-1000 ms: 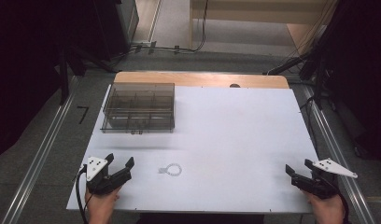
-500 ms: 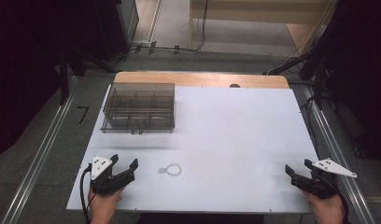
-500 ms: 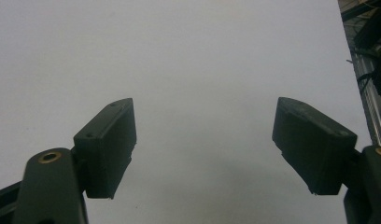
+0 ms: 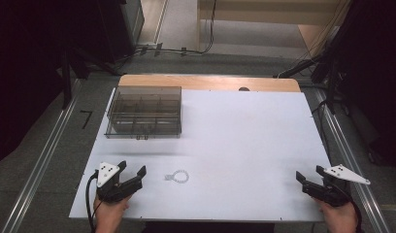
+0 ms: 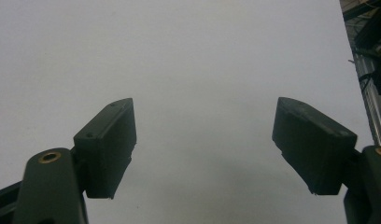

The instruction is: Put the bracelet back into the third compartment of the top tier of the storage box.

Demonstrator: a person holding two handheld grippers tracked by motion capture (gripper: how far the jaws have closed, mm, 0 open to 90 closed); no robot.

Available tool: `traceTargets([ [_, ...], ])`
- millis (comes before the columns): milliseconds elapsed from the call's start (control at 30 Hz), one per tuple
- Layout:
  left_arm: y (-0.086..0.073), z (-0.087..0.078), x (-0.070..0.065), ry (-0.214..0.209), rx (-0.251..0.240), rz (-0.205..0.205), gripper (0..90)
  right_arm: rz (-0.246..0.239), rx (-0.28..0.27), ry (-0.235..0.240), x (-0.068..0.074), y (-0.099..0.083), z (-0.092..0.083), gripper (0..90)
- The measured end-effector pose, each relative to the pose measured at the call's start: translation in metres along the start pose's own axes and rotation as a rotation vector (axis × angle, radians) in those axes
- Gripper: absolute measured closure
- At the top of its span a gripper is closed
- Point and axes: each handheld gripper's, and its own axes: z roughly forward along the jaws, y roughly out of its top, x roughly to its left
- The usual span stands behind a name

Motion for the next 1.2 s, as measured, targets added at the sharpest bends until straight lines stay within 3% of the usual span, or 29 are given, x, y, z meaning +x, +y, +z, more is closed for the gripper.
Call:
traceTargets([
  [1200,-0.004,0.010,-0.011,-0.070,0.076,0.045,24.4,-0.006,0.009,0.001,0.001,0.000,0.001,20.2],
])
